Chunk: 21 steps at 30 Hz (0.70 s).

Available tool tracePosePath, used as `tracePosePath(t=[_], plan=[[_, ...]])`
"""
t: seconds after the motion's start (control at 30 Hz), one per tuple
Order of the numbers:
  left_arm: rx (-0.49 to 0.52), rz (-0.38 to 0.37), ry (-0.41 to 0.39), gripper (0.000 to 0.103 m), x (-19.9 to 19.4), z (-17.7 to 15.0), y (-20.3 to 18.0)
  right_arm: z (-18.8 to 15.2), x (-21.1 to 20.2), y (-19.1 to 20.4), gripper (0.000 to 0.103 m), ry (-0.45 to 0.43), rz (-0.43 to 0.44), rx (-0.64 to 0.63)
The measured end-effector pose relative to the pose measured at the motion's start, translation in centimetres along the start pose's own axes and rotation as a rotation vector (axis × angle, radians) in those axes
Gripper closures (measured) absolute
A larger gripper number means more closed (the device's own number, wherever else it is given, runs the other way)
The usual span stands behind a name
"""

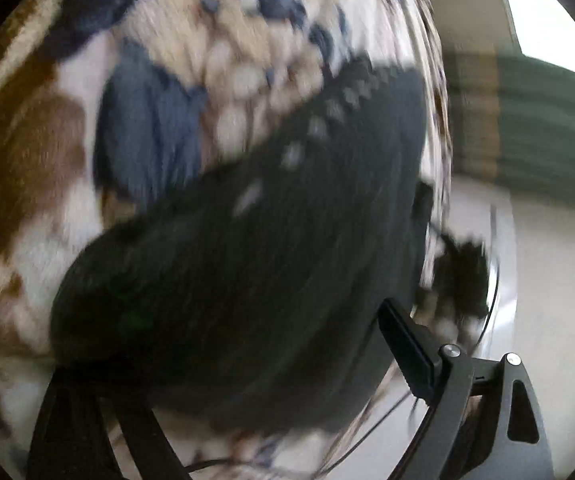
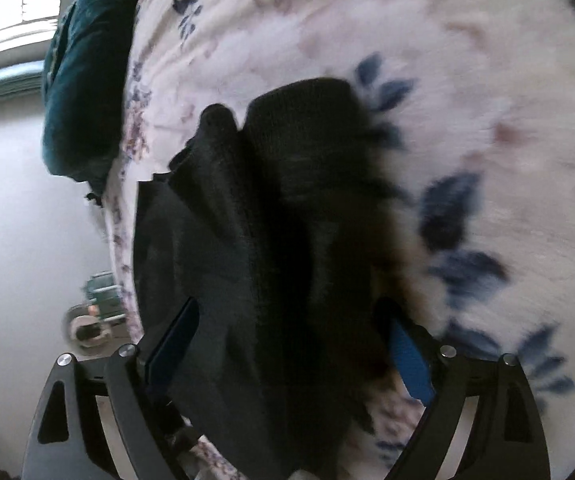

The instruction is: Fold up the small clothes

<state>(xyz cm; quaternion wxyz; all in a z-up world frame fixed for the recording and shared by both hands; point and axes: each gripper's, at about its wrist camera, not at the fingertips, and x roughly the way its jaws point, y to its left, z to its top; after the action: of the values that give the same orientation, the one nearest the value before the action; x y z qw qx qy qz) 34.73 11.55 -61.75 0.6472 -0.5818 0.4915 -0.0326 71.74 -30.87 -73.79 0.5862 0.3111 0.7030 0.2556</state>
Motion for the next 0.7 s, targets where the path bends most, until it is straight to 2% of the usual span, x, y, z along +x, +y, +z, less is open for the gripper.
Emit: tracePosePath(t=[0.03,0.07,0.1,0.13,0.17,0.2,0.3,0.43,0.53,0.6,0.63,0.67,0.7], plan=[[-0.013,-0.006,-0.023,0.013,-0.5,-0.1,-0.1,-0.2,0.3,0.0,0.011,0.000,0.015,0.008],[-0.028,-0.004,-0.066,0.028,-1.2,0.0,-0.3,-0.2,0.5,0.2,0.012,-0.003,0.017,0.008],[-0.054,0.010,-0.097,0.049,-1.9,0.0,-0.3,-0.6,0.8,0.5,0.016,-0.016,0.013,-0.001],[-0.072,0.002,-0.111,0.056,-2.1,0.4,-0.3,-0.7,1.0,0.8,0.025,-0.022,0.006,-0.004],[-0.077,0.001,-0.121,0.071,-2.7,0.6,-0.3,-1.1,1.4,1.1,0.052,-0.023,-0.021,-0.004],[-0.074,-0.008,-0.125,0.075,-3.2,0.8,-0.4,-1.4,1.6,1.2,0.069,-0.030,-0.048,0.000],[0.015,-0.001,-0.087,0.076,-4.3,2.2,-2.5,-3.5,0.5,1.4,0.080,-0.098,-0.015,0.041],[0.156,-0.030,0.005,0.077,-5.9,4.7,-6.2,-8.6,-1.5,2.6,0.084,-0.186,0.004,0.085],[0.273,0.004,0.095,0.077,-6.8,6.9,-9.1,-15.5,-2.5,4.0,0.084,-0.238,0.003,0.117],[0.333,0.028,0.156,0.077,-6.6,8.0,-10.2,-21.3,-2.7,4.9,0.084,-0.273,-0.007,0.163],[0.381,0.040,0.216,0.076,-5.9,8.6,-10.8,-24.5,-2.5,5.0,0.084,-0.290,-0.004,0.208],[0.411,0.051,0.264,0.072,-5.2,8.7,-10.6,-27.2,-1.9,5.1,0.084,-0.300,-0.009,0.248],[0.445,0.092,0.290,0.067,-4.5,8.7,-10.4,-29.1,-1.3,5.2,0.084,-0.305,-0.016,0.275]])
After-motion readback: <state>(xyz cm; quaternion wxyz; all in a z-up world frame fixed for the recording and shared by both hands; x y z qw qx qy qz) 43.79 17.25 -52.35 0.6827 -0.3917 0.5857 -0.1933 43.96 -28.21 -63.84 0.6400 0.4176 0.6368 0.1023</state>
